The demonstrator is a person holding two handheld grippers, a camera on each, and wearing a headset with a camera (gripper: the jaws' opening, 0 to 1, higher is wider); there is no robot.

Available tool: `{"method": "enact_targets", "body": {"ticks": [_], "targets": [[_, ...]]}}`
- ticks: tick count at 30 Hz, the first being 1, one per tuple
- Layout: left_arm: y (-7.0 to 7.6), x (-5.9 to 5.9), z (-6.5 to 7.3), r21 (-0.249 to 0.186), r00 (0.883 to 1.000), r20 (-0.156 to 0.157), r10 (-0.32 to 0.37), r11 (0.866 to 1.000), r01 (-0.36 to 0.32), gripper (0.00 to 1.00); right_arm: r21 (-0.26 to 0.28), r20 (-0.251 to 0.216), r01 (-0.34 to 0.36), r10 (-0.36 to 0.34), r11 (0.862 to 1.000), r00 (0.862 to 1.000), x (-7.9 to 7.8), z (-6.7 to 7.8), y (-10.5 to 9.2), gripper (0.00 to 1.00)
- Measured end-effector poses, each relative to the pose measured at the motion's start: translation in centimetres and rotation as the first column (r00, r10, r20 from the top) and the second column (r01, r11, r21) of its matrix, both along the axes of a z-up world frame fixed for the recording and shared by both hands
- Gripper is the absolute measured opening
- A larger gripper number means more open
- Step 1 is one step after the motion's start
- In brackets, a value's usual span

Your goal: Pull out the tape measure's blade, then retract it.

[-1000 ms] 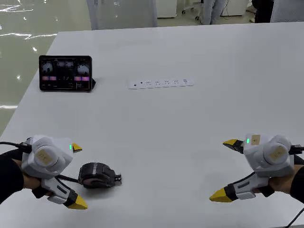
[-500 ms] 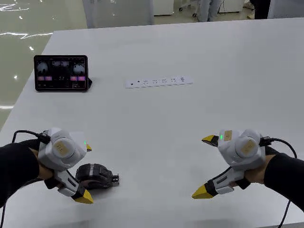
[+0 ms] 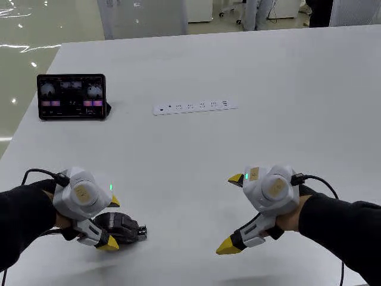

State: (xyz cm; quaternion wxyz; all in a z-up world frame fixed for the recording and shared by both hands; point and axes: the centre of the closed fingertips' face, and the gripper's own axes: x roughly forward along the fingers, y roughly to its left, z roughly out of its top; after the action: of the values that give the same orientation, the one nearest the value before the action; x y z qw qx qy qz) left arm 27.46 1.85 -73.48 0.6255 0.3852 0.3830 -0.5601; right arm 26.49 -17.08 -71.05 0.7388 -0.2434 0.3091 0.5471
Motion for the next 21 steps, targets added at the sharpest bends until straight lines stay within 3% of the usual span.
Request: {"method": "enact_targets", "body": {"ticks": [5, 6, 11, 12, 14, 21], "targets": [[0.4, 0.2, -0.5, 0.041, 0.999, 0.041, -0.028, 0.999, 0.027, 0.33, 0.002, -0.004, -0.014, 0.014, 1.000, 1.000, -0.1, 0.0, 1.0, 0.99], [0.3, 0.0, -0.6, 0.034, 0.999, 0.028, -0.020, 0.999, 0.019, 0.31, 0.002, -0.004, -0.016, 0.016, 1.000, 1.000, -0.1, -0.1, 1.1, 0.99], [0.3, 0.2, -0.6, 0.003, 0.999, 0.028, 0.037, 0.999, -0.037, 0.31, 0.002, -0.008, -0.021, 0.021, 1.000, 1.000, 0.2, -0.2, 1.6, 0.99], [0.2, 0.2, -0.7, -0.008, 0.998, 0.039, 0.046, 0.999, -0.046, 0.31, 0.004, -0.011, -0.020, 0.020, 1.000, 1.000, 0.4, -0.3, 1.8, 0.99], [0.2, 0.2, -0.7, -0.016, 0.997, 0.058, 0.045, 0.999, -0.044, 0.31, 0.012, -0.021, -0.026, 0.027, 1.000, 0.999, 0.4, -0.6, 2.0, 0.99], [0.1, 0.3, -0.9, -0.025, 0.997, 0.056, 0.048, 0.999, -0.047, 0.31, 0.012, -0.033, -0.036, 0.036, 0.999, 0.999, 0.8, -2.3, 3.2, 0.99]]}}
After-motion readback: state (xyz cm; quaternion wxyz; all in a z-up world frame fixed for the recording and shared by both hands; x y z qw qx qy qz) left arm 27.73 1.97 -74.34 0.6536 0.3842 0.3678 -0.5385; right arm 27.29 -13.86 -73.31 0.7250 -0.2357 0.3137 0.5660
